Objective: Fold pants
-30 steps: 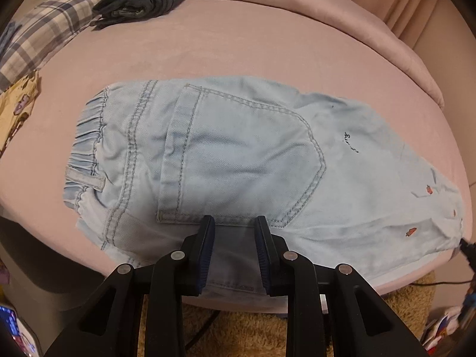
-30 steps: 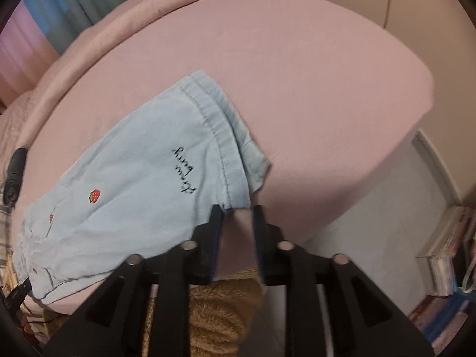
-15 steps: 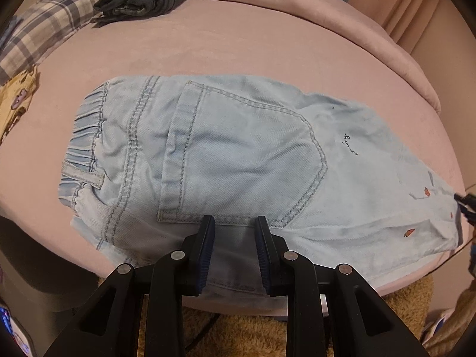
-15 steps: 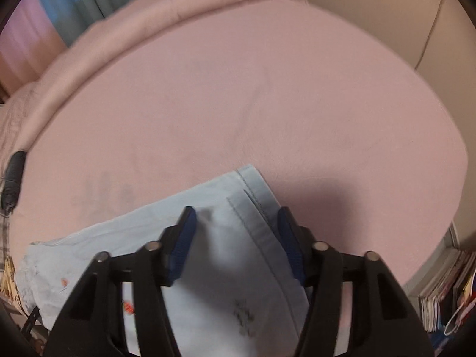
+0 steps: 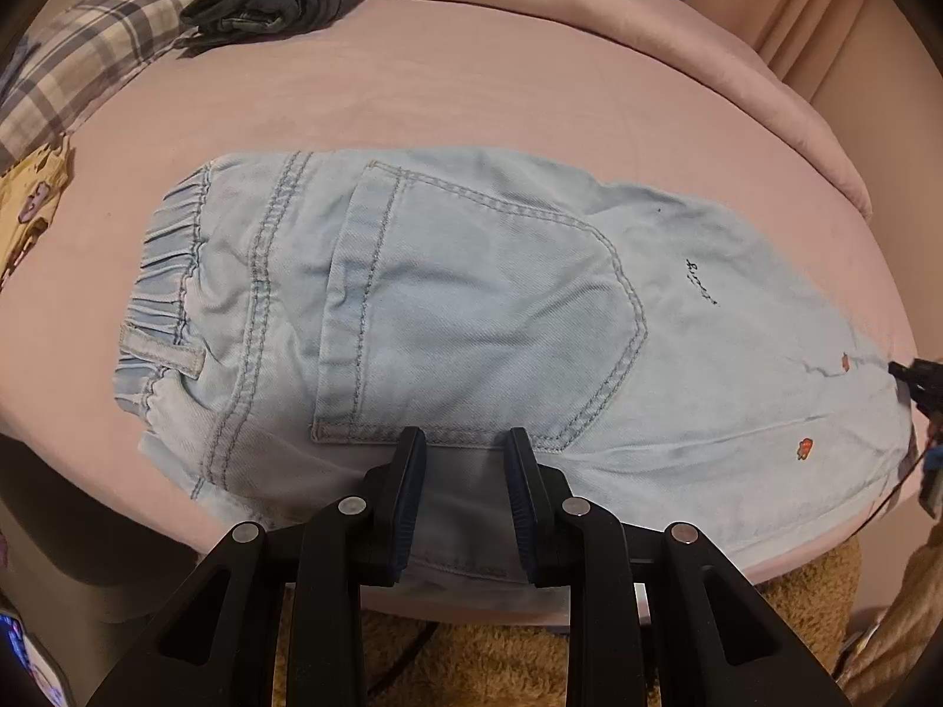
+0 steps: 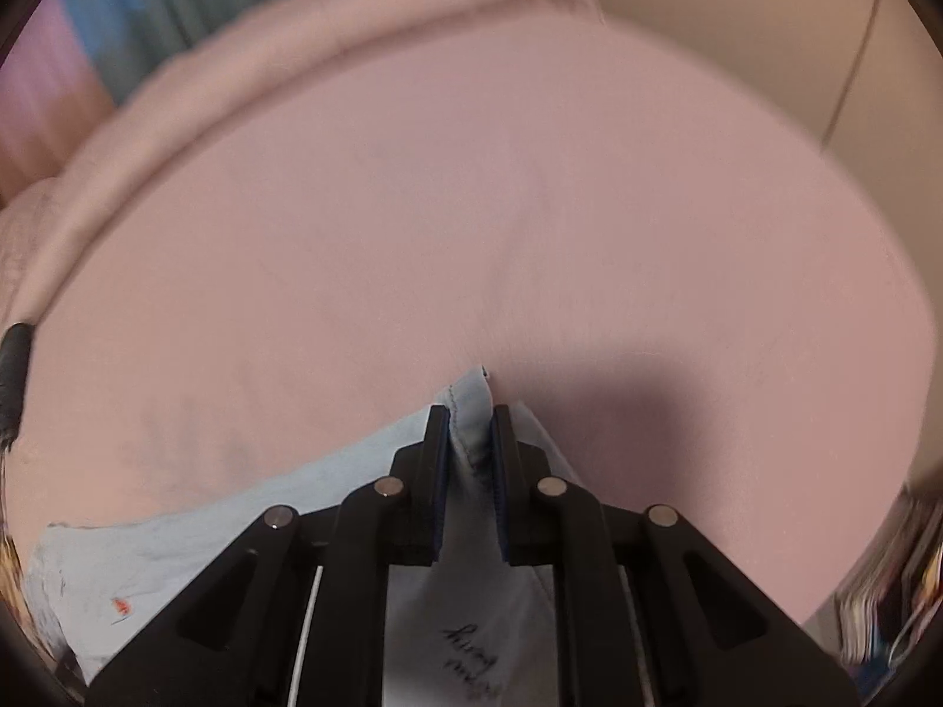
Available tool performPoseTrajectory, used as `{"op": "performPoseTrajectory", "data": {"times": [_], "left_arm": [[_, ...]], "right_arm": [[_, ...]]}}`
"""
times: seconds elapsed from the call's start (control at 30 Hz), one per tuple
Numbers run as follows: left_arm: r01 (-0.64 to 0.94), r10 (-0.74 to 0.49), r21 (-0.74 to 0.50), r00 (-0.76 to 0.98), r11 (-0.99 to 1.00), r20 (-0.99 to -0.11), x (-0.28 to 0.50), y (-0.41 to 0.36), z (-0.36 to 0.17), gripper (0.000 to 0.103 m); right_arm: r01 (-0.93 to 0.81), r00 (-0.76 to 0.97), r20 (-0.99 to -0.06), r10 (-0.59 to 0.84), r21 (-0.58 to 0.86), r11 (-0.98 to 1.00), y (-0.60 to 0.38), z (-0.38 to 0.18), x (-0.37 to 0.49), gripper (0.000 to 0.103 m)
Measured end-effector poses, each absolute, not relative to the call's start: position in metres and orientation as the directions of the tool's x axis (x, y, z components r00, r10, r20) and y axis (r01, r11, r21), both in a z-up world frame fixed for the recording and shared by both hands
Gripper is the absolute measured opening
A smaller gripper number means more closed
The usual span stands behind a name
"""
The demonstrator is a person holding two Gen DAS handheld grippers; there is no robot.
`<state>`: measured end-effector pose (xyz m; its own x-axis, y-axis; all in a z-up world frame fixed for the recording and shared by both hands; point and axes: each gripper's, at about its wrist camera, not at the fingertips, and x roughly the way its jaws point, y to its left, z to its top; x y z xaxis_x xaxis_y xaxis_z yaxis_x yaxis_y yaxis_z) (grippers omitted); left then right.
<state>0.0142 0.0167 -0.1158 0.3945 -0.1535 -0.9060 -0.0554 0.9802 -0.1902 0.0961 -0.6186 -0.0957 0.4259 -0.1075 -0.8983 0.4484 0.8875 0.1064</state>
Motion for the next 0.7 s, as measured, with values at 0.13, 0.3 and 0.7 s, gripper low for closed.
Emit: {"op": "performPoseTrajectory", "data": {"times": [0.13,0.3,0.7], "left_arm": [[-0.046,-0.157,-0.189,0.39,0.981,-0.907,0.015,0.017,-0.115,0.026],[-0.05,-0.163,-0.199,0.399,0.979,-0.902,0.016,0.02,-0.115,0.026],[-0.045,-0.149,-0.183,0.405,0.982,-0.902,0.013,0.01,-0.115,0.026]], "right_arm": [[0.425,0.446,-0.89,-0.097,0.115,0.898,-0.621,-0.077,0.082,0.048],[0.449,0.496,-0.861,-0.117,0.139,0.883,-0.625,-0.034,0.025,0.047],[0.442,0.477,-0.879,-0.015,0.225,0.869,-0.616,-0.079,-0.017,0.04]]}}
